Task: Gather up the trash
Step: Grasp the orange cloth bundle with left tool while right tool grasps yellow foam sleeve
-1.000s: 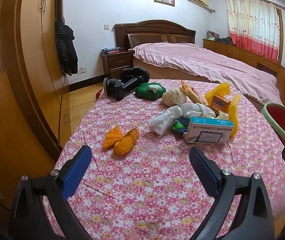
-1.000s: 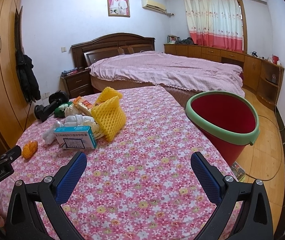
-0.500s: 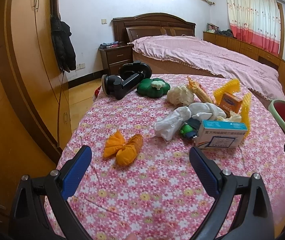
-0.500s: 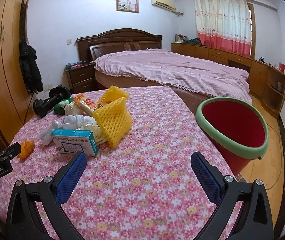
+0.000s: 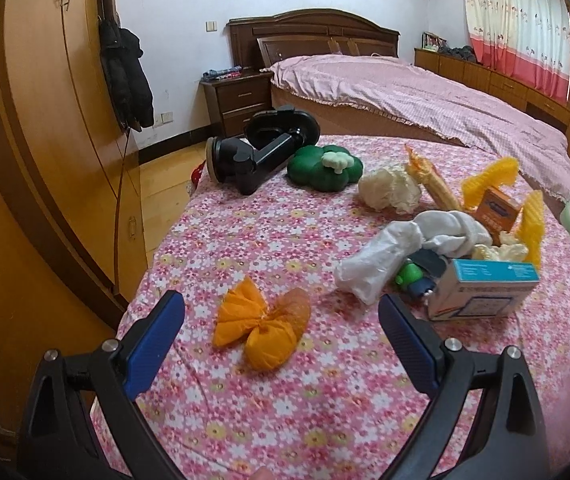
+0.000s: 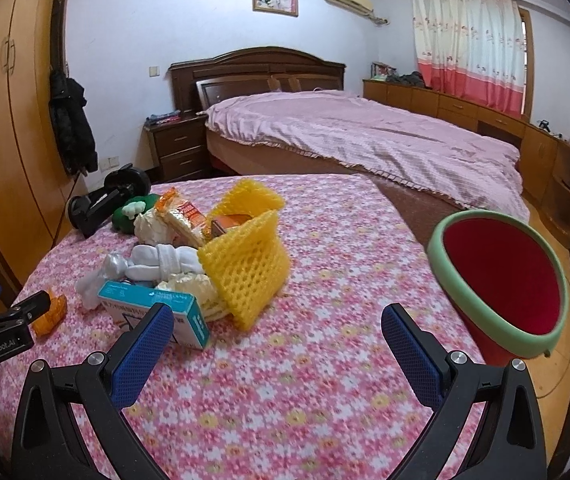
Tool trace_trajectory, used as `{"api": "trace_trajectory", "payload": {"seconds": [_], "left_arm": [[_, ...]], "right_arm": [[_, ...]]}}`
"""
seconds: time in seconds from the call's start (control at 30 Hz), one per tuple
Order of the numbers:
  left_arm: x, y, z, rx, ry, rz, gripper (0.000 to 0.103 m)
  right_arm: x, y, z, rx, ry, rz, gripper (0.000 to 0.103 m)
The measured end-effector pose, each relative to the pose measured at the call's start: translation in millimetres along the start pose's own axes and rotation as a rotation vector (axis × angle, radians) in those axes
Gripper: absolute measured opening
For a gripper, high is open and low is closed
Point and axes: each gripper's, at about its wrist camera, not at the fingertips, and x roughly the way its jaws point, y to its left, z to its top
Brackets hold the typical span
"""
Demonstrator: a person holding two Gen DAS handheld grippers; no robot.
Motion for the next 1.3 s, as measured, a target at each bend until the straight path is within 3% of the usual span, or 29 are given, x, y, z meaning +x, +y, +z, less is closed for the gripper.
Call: {"api": "trace_trajectory", "payload": {"seconds": [0.3, 0.4, 0.63, 0.8, 1.0, 1.07, 1.23, 1.3], "left_arm": [[31.2, 3.6, -0.9, 0.051, 0.073, -0.044, 0.093], [38.5, 7.9, -5.6, 0.067, 0.083, -0.037, 0.086], [53.6, 22.5, -17.8, -0.001, 0.155, -0.103, 0.075], [53.5, 29.4, -16.7, -0.032, 0.147, -0.138, 0.064], [52.9, 27.3, -17.5, -0.025, 0.147, -0.129, 0.062], [52.0, 26.8, -17.5, -0.021, 0.145, -0.134, 0.057], [48.4, 20.3, -16.5, -0.007, 0.128, -0.147, 0.042], [45.5, 18.1, -16.2, -0.016, 0.122, -0.155, 0.041]], "right_arm": [[31.7, 11.1, 7.1, 0.01, 0.066, 0.038, 0.103], [42.9, 13.5, 11.5, 0.013, 0.078, 0.017, 0.103], [67.7, 18.0, 16.2, 0.023, 0.103, -0.035, 0.103], [76.3, 16.6, 13.6, 0.055, 0.098, -0.048, 0.098], [81.6, 19.8, 12.7, 0.046, 0.087, -0.031, 0.093], [80.9, 17.8, 13.0, 0.058, 0.087, -0.039, 0.092], [68.2, 12.1, 15.4, 0.09, 0.055, 0.0, 0.072], [73.4, 12.8, 15.8, 0.082, 0.085, 0.032, 0.053]]}}
